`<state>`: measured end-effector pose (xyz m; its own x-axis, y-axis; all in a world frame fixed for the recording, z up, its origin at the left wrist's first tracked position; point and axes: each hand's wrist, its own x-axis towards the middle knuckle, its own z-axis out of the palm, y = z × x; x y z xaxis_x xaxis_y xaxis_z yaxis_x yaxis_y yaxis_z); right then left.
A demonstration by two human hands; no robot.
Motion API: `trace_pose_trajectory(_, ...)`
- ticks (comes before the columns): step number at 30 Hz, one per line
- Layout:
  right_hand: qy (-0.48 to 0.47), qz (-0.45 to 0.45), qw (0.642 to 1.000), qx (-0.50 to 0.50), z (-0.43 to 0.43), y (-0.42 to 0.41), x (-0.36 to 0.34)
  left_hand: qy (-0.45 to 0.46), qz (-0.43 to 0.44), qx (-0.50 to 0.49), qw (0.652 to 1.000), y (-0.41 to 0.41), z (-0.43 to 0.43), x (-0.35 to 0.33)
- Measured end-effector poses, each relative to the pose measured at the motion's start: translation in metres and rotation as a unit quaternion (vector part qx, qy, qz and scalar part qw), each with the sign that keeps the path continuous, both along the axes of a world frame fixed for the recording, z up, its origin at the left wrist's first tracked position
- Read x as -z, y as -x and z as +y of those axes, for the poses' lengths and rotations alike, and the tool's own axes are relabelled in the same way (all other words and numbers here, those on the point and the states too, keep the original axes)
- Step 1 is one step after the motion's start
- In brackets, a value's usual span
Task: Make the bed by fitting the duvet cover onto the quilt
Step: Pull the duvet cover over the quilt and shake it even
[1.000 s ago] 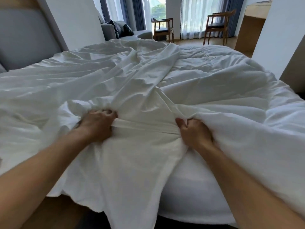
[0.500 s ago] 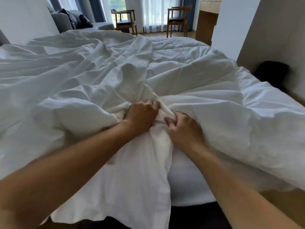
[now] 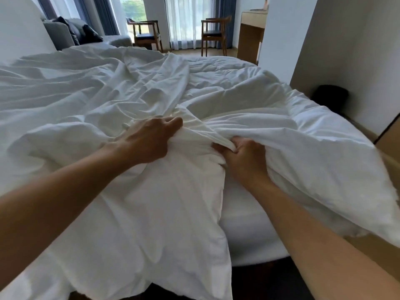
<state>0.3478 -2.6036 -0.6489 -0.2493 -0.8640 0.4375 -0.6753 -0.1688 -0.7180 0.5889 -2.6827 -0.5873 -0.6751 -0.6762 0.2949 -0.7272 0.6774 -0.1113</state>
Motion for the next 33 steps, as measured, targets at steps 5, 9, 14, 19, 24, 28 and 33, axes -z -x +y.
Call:
trace_pose_trajectory(5,-0.021,-0.087,0.994,-0.069,-0.01,0.01,-0.008,-0.019,0.023,-0.027,0.999,0.003,-0.004,0.005)
trace_pose_trajectory(9,-0.075,-0.223,0.949,-0.212,-0.008,0.023,-0.003,-0.144,-0.037,-0.067,0.987,0.027,0.003,-0.004)
trace_pose_trajectory(14,-0.129,-0.178,0.938,-0.267,-0.013,0.043,0.002,-0.073,-0.099,-0.013,0.992,0.081,0.017,-0.008)
trace_pose_trajectory(19,-0.149,-0.136,0.923,-0.329,-0.024,0.073,0.009,-0.129,-0.053,-0.051,0.989,0.132,0.013,0.019)
trace_pose_trajectory(24,-0.145,-0.084,0.908,-0.383,-0.023,0.079,0.012,-0.121,-0.058,-0.151,0.979,0.147,0.021,0.03)
trace_pose_trajectory(28,-0.232,-0.092,0.851,-0.462,-0.006,0.077,-0.017,-0.159,-0.084,-0.184,0.966,0.131,0.038,-0.004)
trace_pose_trajectory(33,-0.001,0.165,0.899,-0.405,0.019,0.114,-0.05,-0.159,-0.177,-0.203,0.95,0.156,0.057,-0.001)
